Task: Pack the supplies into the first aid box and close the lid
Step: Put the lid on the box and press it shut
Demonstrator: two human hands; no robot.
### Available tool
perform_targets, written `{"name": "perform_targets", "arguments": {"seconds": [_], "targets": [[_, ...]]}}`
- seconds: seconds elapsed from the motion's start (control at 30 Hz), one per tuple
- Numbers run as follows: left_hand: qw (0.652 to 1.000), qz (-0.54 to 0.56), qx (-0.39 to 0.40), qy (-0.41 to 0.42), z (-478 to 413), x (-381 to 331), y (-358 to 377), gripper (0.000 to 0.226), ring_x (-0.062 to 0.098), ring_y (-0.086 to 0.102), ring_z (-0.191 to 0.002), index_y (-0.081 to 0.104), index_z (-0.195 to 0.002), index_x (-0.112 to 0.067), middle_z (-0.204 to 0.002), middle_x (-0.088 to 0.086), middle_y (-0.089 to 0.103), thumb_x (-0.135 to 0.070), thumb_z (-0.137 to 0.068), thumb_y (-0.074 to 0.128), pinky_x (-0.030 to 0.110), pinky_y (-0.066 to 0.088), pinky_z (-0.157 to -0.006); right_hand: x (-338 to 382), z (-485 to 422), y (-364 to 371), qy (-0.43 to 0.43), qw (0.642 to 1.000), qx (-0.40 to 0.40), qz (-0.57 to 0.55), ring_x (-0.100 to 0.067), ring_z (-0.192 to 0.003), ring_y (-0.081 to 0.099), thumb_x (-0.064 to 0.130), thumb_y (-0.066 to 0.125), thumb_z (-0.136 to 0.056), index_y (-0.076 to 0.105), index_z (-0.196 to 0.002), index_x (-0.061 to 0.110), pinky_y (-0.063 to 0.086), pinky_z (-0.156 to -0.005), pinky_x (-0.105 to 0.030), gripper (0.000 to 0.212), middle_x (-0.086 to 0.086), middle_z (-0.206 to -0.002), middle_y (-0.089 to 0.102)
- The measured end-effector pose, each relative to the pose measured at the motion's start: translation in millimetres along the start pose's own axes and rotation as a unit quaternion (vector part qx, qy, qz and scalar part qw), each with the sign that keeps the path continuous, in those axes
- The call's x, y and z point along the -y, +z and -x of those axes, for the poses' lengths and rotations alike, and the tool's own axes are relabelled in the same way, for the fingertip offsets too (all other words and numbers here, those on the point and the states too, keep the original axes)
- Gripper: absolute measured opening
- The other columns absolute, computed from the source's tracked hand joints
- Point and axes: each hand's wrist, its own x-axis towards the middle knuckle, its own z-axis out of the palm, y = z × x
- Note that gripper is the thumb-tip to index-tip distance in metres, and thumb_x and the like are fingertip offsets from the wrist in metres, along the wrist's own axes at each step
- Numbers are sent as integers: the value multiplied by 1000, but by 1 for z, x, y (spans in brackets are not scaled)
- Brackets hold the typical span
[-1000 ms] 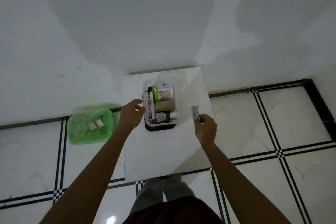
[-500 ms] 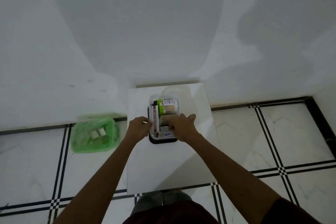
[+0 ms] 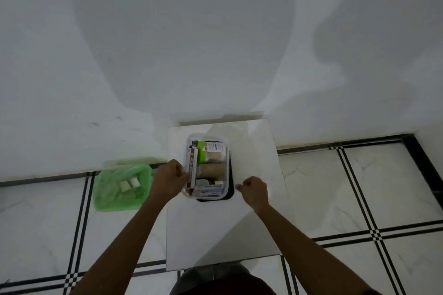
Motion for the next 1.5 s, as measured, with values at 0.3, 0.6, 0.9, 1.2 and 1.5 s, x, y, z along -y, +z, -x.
{"name": "perform_targets", "arguments": {"seconds": [0.3, 0.6, 0.9, 1.2, 1.5], "targets": [[998, -17, -46, -28, 19, 17, -41, 14, 32, 66, -67, 59, -87, 3, -81, 10, 61, -5, -79, 65, 46, 59, -60, -4, -34, 50, 29, 998, 52, 36, -10, -47, 39, 21, 67, -85, 36, -51, 15, 36, -43, -22, 46, 0, -53, 41], [995, 50, -2, -81, 13, 31, 1, 13, 31, 69, -59, 57, -83, 2, -79, 20, 68, -6, -78, 66, 49, 59, -54, 27, 4, -38, -19, 974, 97, -202, -25, -89, 62, -3, 66, -79, 48, -109, 13, 59, -73, -36, 39, -13, -95, 60], [977, 180, 46, -101, 2, 13, 36, 18, 31, 68, -67, 63, -98, -1, -88, 22, 70, -14, -87, 62, 43, 60, -65, 70, 58, 15, -289, 951, -14, 108, -18, -90, 63, 21, 62, -84, 57, -109, 10, 56, -79, -28, 28, -4, -98, 65], [968, 217, 10, -123, -2, 9, 33, 25, 27, 63, -66, 62, -102, -3, -83, 19, 68, -12, -80, 70, 34, 57, -62, 48, 67, 68, -400, 891, -82, 199, -23, -81, 65, 21, 60, -84, 63, -97, 10, 57, -80, -41, 17, -7, -85, 69], [984, 132, -96, -69, 9, 0, 61, 22, 23, 59, -81, 56, -107, 1, -92, 9, 61, -14, -93, 48, 26, 49, -62, 28, 8, 25, -127, 989, -81, 14, -28, -95, 58, 27, 46, -96, 51, -103, 8, 56, -79, -39, 21, -12, -100, 59]]}}
